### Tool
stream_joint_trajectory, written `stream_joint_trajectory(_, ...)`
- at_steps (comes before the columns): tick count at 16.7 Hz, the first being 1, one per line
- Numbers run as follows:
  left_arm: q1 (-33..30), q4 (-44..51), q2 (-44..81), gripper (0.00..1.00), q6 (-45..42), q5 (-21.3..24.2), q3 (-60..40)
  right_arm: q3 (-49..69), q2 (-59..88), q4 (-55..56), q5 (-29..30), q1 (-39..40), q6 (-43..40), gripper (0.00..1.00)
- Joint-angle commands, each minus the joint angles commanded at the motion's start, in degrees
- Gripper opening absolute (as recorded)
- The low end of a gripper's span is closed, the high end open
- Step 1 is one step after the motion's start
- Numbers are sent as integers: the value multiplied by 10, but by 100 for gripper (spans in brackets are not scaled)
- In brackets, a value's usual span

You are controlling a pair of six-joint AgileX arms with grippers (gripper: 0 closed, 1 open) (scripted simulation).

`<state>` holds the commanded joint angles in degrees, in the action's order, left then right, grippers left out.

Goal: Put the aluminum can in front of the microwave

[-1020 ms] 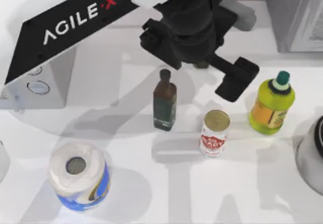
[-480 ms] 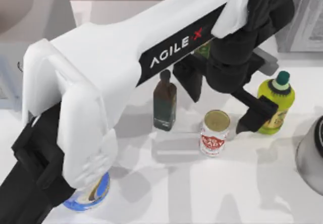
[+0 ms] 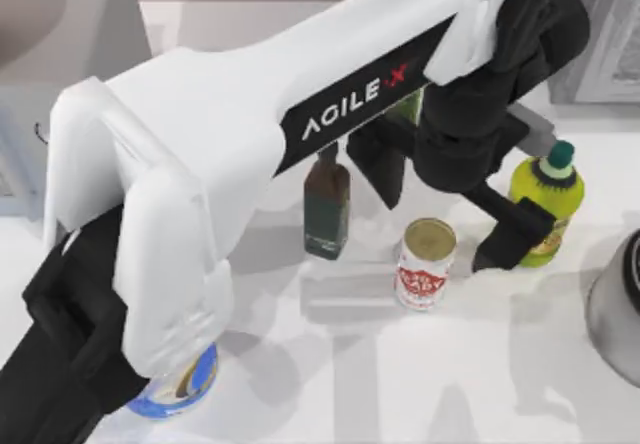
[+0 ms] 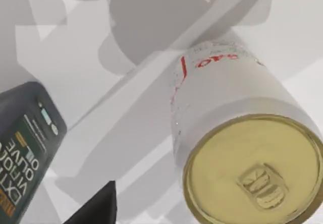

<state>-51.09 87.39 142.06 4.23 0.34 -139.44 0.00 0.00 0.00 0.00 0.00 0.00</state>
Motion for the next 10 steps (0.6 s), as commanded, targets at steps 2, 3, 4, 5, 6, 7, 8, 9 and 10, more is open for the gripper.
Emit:
stream_joint_trajectory(2,-9,-29,-5,100,8,0,34,0,0,0,0,0,0,100)
stream_joint_trajectory(3,-11,-48,-7,100,10,-1,54,0,0,0,0,0,0,100)
stream_joint_trajectory(4,-11,-69,-7,100,10,-1,75,0,0,0,0,0,0,100)
stream_joint_trajectory(5,-9,-89,-7,100,8,-1,96,0,0,0,0,0,0,100)
stream_joint_trajectory(6,-5,-107,-8,100,5,-1,115,0,0,0,0,0,0,100)
stream_joint_trajectory(7,-1,-122,-10,100,0,-1,132,0,0,0,0,0,0,100)
stream_joint_trajectory(8,3,-132,-12,100,-4,-1,144,0,0,0,0,0,0,100)
stream_joint_trajectory(9,6,-137,-14,100,-6,0,151,0,0,0,0,0,0,100)
stream_joint_trajectory(10,7,-138,-15,100,-7,0,152,0,0,0,0,0,0,100)
